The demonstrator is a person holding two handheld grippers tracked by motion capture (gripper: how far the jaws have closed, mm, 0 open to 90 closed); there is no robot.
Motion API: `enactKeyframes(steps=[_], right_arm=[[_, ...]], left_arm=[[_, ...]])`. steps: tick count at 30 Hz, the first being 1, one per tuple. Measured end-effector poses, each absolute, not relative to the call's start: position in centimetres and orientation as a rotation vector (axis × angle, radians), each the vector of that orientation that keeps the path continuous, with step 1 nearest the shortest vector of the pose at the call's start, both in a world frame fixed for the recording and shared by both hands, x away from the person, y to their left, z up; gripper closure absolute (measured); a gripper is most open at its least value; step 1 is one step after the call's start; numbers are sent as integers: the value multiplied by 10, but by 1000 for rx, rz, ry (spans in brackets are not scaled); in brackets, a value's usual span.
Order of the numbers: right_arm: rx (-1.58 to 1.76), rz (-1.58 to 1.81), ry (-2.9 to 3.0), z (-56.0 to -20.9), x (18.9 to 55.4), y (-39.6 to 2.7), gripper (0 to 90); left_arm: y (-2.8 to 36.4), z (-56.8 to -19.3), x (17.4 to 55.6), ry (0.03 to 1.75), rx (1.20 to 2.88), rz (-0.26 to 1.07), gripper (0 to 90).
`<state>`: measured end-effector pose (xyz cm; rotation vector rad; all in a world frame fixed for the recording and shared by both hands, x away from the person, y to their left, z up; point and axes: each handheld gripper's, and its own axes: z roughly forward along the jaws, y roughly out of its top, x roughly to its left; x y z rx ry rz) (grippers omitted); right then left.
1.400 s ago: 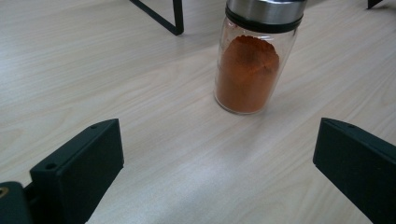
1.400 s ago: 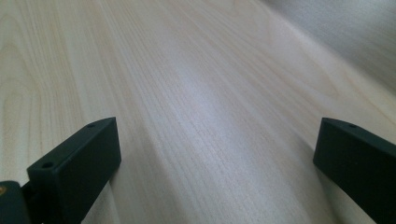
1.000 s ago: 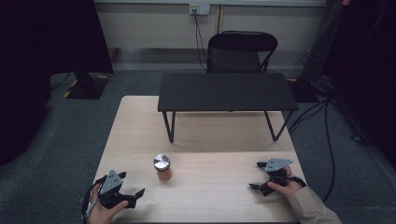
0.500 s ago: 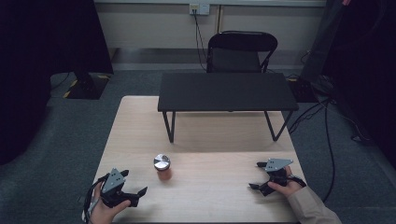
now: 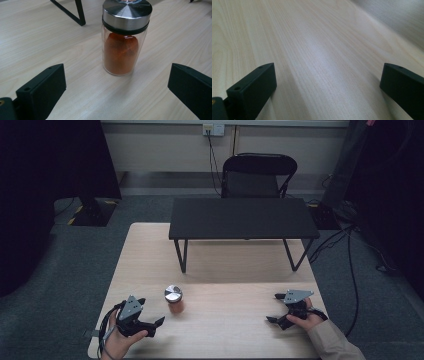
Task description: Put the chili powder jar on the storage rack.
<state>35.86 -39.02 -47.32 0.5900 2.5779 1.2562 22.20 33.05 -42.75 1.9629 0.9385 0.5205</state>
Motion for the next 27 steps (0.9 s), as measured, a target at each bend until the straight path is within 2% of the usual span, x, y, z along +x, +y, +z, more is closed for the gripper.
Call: enactKeyframes(steps=[27], right_arm=[[593, 1254, 2577, -473, 359, -389, 0]], left_arm=[[307, -430, 254, 928, 2025, 492, 9]])
